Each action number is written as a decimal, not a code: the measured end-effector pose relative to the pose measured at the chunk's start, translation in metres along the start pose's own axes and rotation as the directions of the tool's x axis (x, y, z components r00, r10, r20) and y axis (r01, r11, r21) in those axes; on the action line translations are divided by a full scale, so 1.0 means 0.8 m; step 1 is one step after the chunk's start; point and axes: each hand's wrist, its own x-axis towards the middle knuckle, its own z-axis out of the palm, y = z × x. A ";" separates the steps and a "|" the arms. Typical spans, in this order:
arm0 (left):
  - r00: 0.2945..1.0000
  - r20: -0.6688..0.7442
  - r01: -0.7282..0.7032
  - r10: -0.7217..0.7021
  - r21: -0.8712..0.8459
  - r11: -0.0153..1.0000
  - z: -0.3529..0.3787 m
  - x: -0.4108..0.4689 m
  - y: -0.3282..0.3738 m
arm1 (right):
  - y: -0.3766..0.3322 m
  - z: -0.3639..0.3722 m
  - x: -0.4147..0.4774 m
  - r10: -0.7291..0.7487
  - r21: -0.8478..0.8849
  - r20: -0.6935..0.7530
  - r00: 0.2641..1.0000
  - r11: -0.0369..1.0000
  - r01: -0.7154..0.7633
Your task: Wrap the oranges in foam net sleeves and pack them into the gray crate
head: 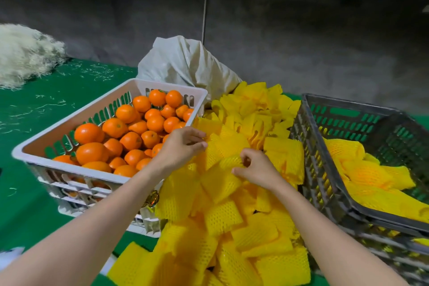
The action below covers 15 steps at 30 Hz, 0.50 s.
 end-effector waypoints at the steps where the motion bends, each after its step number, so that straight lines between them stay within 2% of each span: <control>1: 0.996 0.086 0.009 -0.008 -0.005 1.000 0.004 0.000 0.001 | -0.008 -0.011 -0.003 -0.043 0.069 -0.018 0.999 0.997 0.044; 3: 0.975 0.223 -0.023 -0.006 0.127 0.992 0.013 -0.001 0.004 | -0.023 -0.028 -0.009 -0.110 0.165 -0.025 0.994 0.980 0.112; 4: 0.970 0.240 -0.082 0.022 0.241 0.967 0.018 -0.001 0.004 | -0.028 -0.034 -0.010 -0.131 0.196 -0.028 0.991 0.971 0.134; 6: 0.974 0.190 -0.193 0.123 0.413 0.890 0.026 -0.001 0.005 | -0.036 -0.039 -0.012 -0.121 0.250 -0.021 0.992 0.960 0.123; 7: 0.976 0.151 -0.208 0.156 0.444 0.871 0.029 -0.001 0.003 | -0.040 -0.038 -0.013 -0.111 0.282 -0.024 0.994 0.953 0.113; 9: 0.978 0.086 -0.208 0.190 0.418 0.884 0.035 -0.006 0.003 | -0.047 -0.031 -0.009 -0.132 0.266 -0.121 0.984 0.951 0.160; 12: 0.968 0.074 -0.252 0.241 0.268 0.930 0.024 -0.008 0.009 | -0.058 -0.017 -0.001 -0.192 0.127 -0.347 0.918 0.960 0.249; 15: 0.985 -0.051 -0.162 0.164 0.057 0.985 -0.028 0.009 0.010 | -0.071 -0.007 0.011 -0.211 0.113 -0.393 0.895 0.955 0.275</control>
